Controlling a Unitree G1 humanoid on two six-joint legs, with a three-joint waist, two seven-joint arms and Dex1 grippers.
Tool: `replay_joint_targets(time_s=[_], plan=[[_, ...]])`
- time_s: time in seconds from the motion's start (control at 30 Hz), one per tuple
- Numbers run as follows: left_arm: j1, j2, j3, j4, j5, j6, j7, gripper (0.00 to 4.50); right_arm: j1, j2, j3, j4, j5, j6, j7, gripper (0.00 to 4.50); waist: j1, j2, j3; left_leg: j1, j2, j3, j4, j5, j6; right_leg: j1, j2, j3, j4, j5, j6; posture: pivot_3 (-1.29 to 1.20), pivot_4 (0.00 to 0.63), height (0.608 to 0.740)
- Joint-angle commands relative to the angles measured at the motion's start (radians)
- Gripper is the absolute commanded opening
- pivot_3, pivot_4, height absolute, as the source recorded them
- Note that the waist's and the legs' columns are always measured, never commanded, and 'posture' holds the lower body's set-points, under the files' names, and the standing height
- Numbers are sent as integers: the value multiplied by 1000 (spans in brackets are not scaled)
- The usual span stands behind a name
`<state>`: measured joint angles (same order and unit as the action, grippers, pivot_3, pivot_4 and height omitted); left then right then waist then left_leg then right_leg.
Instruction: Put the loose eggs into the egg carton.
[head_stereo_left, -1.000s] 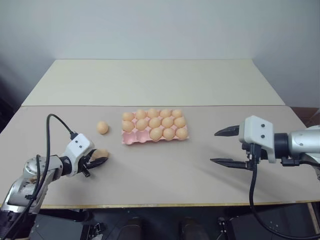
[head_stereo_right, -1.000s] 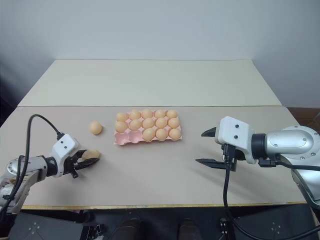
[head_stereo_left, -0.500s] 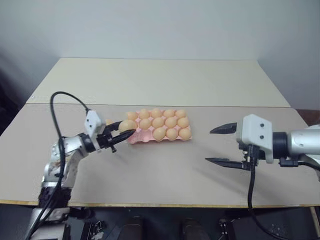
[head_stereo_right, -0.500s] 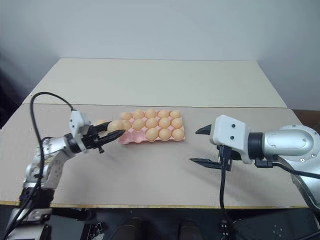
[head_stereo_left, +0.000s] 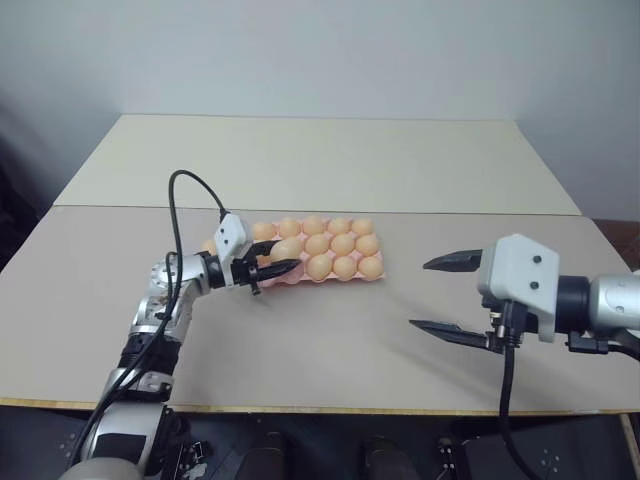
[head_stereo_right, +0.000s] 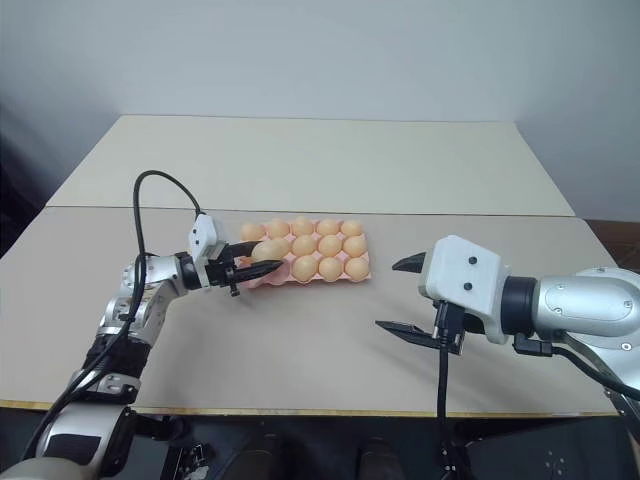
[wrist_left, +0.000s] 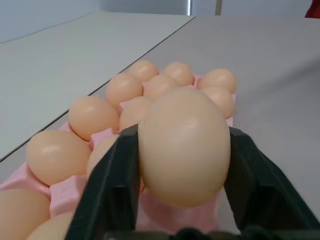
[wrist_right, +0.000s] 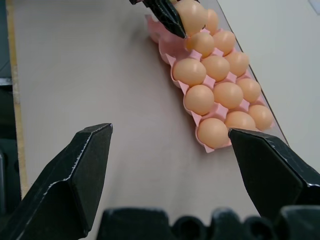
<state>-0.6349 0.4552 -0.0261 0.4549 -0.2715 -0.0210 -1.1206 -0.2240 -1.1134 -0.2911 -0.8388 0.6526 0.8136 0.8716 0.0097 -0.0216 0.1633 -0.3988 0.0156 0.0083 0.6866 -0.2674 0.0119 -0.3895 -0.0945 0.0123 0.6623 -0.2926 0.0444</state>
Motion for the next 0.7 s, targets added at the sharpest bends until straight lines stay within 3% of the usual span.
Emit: replay_joint_targets(time_s=[0.03, 0.07, 0.33, 0.5, 0.7], plan=[[-40, -28, 2, 37, 33, -69, 51, 3573, 0, -7, -43, -20, 19, 6, -16, 4318, 1, 0, 0, 0, 0, 0, 0, 0, 0, 0, 0, 0, 0, 0, 0, 0, 150, 740], [-43, -31, 8, 39, 26, -73, 43, 3890, 0, -10, -44, -19, 19, 4, -15, 4318, 1, 0, 0, 0, 0, 0, 1, 0, 0, 0, 0, 0, 0, 0, 0, 0, 150, 740], [19, 29, 82, -125, -91, 23, -19, 3890, -2, -18, -41, -4, 16, -2, -6, 4318, -4, 0, 0, 0, 0, -1, 1, 0, 0, 0, 0, 0, 0, 0, 0, 0, 150, 740], [171, 187, 130, -360, -129, 137, -37, 3890, 3, -23, -41, 5, 11, -13, 9, 4318, -15, 0, 0, 0, 2, -1, 1, 0, 0, 0, 1, 0, 0, 0, 0, 0, 150, 740], [463, 437, 336, -631, -194, 296, -50, 3890, 1, -33, -31, 35, 11, -41, 56, 4318, -23, 0, 0, 0, 4, -2, 0, 0, 0, 0, 1, 0, 0, 0, 0, 0, 150, 740]])
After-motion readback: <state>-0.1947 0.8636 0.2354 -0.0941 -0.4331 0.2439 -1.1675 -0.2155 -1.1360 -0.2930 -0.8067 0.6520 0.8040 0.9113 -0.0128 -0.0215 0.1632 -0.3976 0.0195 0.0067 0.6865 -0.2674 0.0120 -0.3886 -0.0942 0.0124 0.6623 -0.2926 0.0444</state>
